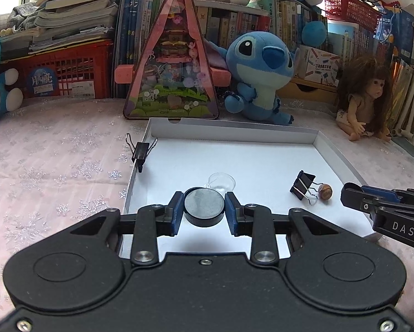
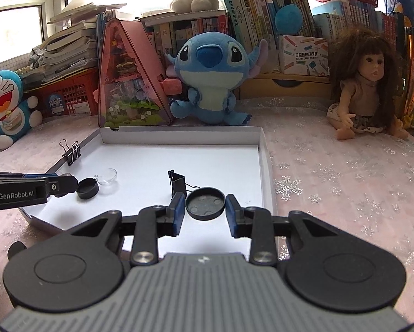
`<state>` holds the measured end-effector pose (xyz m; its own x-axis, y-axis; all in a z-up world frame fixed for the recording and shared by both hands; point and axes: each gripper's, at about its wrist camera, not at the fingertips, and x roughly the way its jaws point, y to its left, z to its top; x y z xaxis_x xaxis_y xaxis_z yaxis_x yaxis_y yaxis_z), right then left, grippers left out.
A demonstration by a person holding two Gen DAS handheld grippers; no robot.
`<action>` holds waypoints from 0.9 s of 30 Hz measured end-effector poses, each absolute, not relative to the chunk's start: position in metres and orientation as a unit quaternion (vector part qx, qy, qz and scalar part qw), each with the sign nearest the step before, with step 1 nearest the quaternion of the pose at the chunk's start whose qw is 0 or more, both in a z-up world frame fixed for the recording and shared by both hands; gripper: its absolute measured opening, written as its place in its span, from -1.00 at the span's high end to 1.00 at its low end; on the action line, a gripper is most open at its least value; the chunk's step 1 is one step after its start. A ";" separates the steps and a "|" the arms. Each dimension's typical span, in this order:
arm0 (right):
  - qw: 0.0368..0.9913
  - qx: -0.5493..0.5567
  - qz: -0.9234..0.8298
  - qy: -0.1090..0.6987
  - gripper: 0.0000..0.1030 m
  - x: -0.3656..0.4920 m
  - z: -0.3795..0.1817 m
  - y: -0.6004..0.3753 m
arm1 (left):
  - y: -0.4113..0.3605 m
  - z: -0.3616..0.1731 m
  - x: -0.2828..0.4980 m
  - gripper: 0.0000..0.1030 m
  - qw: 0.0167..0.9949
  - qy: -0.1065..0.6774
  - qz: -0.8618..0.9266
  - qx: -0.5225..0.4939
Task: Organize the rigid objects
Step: 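Carry the black puck with left gripper into the tray while right carries the lid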
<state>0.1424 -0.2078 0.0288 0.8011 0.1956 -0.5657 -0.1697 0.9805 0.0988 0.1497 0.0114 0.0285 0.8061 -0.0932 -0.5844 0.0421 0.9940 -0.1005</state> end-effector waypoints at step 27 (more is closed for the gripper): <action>0.938 0.008 0.091 0.335 0.29 0.179 0.010 -0.192 | -0.001 0.007 0.179 0.42 0.946 0.324 -0.027 -0.016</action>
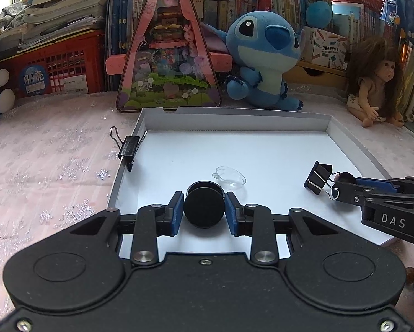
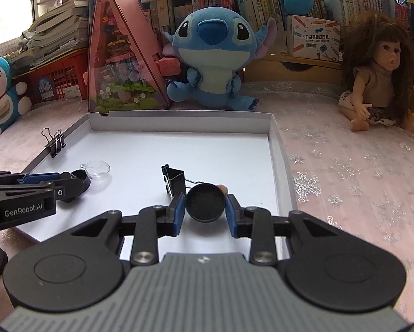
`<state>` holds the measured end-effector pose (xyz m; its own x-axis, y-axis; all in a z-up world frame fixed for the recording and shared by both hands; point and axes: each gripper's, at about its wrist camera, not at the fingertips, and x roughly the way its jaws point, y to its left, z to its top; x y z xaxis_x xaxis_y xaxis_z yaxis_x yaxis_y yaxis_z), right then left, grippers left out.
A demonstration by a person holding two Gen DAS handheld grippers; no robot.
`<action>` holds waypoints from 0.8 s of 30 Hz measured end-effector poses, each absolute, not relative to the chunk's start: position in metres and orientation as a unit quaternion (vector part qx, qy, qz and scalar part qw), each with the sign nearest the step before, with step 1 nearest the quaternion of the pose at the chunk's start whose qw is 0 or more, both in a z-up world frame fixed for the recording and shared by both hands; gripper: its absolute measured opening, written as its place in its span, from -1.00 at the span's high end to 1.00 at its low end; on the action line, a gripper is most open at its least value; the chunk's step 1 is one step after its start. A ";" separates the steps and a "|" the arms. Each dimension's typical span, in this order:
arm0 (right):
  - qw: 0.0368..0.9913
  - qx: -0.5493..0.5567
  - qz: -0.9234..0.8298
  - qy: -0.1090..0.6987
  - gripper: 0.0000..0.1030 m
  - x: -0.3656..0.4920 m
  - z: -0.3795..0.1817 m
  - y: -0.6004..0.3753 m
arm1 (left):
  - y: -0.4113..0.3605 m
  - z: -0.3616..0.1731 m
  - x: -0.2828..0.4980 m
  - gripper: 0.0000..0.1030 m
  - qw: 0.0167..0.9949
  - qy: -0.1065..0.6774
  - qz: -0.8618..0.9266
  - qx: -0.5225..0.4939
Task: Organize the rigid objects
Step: 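Carry the black puck with left gripper into the tray while right carries the lid, then open left gripper to drop the puck in the tray while right releases the lid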
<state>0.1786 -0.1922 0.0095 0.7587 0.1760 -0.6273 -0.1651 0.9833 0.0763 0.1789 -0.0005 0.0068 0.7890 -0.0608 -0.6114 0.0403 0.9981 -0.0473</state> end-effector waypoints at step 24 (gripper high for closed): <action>0.941 -0.001 0.105 0.322 -0.26 0.183 0.020 -0.184 | -0.013 0.022 0.181 -0.34 0.951 0.306 -0.039 0.003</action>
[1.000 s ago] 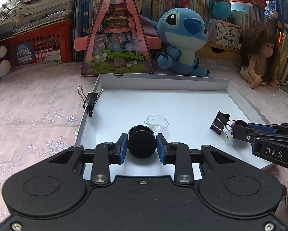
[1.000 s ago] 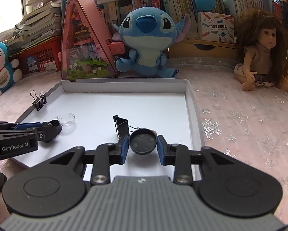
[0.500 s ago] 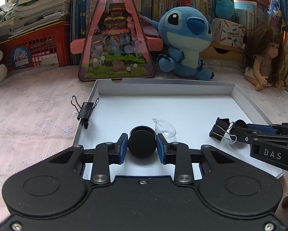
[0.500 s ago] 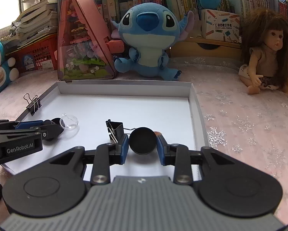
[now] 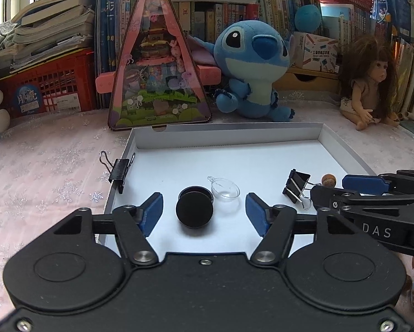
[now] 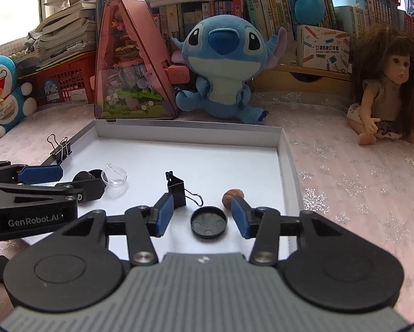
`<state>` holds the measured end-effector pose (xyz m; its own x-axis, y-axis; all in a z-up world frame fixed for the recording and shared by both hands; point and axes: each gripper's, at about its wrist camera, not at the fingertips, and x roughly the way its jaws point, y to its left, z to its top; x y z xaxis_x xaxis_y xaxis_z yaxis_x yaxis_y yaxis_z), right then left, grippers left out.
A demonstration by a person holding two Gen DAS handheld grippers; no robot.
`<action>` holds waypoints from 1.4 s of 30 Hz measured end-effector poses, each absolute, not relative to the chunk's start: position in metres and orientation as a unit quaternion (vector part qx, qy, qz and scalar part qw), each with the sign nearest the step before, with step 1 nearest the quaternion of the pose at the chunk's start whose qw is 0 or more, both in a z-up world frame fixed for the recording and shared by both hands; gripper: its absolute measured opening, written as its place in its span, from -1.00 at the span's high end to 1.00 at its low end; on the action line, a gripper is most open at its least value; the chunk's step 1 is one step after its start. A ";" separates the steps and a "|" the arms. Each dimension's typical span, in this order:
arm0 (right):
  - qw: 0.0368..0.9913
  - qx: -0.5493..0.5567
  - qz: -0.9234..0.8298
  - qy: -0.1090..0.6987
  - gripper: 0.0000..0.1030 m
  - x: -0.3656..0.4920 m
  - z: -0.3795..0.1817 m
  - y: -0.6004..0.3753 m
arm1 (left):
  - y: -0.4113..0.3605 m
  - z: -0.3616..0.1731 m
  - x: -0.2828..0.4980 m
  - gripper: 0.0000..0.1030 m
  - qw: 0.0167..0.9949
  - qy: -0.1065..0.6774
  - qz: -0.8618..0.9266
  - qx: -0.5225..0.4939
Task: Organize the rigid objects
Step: 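Open left gripper to drop the puck in the tray while right releases the lid, then move left gripper toward a red crayon while right moves toward another red crayon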
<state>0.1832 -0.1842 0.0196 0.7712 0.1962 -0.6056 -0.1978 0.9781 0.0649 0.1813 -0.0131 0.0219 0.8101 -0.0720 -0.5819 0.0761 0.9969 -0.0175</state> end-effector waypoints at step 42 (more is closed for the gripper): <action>0.948 -0.023 0.153 0.278 -0.58 0.084 0.025 -0.196 | -0.014 0.025 0.058 -0.56 0.950 0.298 -0.095 -0.003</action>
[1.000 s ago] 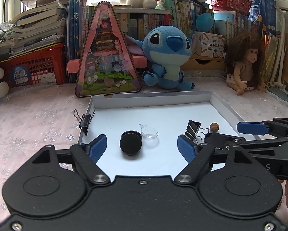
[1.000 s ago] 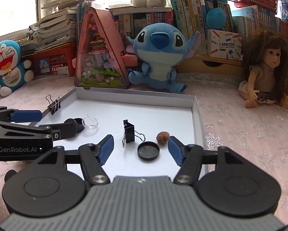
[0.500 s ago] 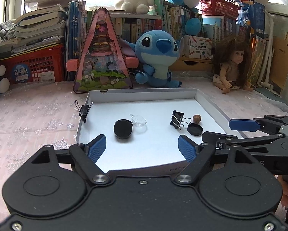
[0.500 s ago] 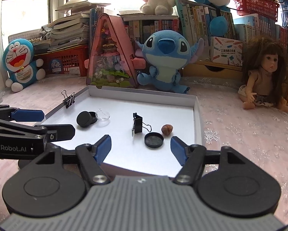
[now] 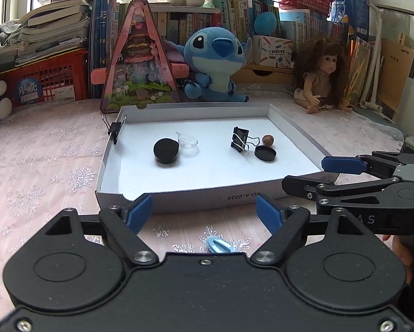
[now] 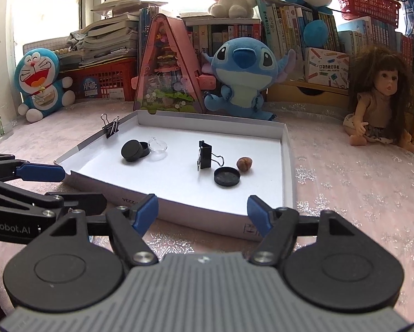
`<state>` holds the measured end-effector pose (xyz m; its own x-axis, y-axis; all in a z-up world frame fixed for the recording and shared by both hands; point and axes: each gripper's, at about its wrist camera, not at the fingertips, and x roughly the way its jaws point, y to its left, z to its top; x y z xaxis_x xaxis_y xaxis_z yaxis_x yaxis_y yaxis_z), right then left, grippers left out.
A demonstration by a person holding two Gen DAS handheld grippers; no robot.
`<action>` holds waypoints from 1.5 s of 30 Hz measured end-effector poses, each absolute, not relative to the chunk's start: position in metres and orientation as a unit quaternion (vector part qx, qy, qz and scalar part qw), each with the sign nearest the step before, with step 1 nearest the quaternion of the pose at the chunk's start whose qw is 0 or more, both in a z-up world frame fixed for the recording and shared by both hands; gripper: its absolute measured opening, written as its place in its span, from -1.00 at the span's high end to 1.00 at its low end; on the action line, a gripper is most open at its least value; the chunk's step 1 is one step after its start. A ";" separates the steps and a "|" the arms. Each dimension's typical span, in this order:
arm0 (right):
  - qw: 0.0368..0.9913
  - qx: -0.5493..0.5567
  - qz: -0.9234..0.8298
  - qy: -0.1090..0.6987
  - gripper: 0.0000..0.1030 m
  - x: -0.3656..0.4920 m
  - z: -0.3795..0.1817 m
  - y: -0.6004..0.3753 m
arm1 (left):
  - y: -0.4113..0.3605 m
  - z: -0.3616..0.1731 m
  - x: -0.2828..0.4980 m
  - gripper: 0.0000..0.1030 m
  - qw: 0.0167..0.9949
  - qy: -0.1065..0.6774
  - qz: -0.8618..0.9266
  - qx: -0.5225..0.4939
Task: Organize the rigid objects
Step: 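Move left gripper toward a red crayon while right moves toward another red crayon, then close left gripper on a red crayon while right gripper grasps another red crayon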
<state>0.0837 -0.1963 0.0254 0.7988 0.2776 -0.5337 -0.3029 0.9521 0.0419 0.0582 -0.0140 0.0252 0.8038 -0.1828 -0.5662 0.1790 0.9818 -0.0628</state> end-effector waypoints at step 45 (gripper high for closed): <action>0.917 -0.041 0.275 0.286 -0.58 0.035 0.004 -0.181 | -0.015 -0.001 -0.006 0.47 0.952 0.297 -0.078 0.004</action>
<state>0.0353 -0.1813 0.0042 0.6858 0.4800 -0.5471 -0.5272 0.8458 0.0813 -0.0062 -0.0149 -0.0009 0.8112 -0.1459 -0.5662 0.1510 0.9878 -0.0382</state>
